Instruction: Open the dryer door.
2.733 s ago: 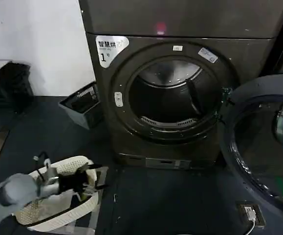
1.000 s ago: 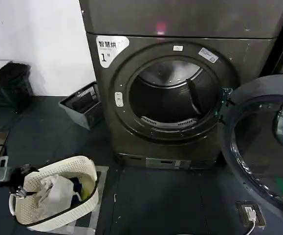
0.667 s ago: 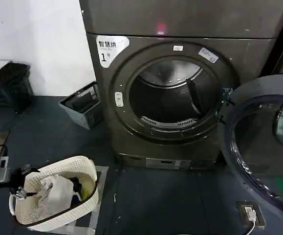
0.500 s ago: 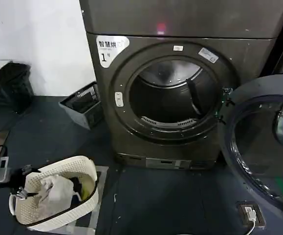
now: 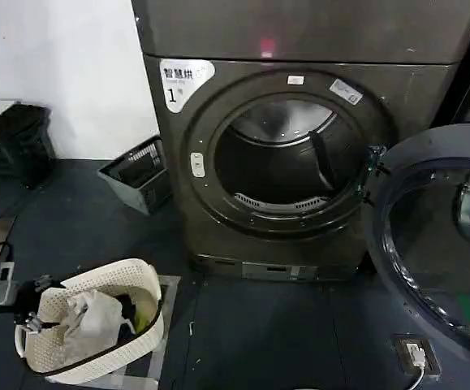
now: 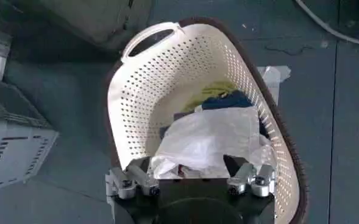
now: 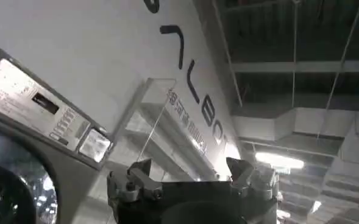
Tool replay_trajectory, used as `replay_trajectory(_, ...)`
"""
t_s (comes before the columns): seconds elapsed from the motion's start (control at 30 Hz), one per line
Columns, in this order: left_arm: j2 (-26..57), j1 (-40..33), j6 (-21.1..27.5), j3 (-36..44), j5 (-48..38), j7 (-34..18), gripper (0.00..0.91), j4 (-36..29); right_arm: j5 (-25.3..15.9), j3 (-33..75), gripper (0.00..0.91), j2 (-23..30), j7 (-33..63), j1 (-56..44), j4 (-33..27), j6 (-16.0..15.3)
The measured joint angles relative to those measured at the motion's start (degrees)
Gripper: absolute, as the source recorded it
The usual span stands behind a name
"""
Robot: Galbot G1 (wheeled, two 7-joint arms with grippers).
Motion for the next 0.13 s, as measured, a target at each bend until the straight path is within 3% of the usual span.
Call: replay_trajectory(0.13,0.0,0.0,-0.2,0.0,0.0,-0.1,0.907,-0.2,-0.2,0.0,0.907,-0.1,0.0,0.2,0.0,-0.5)
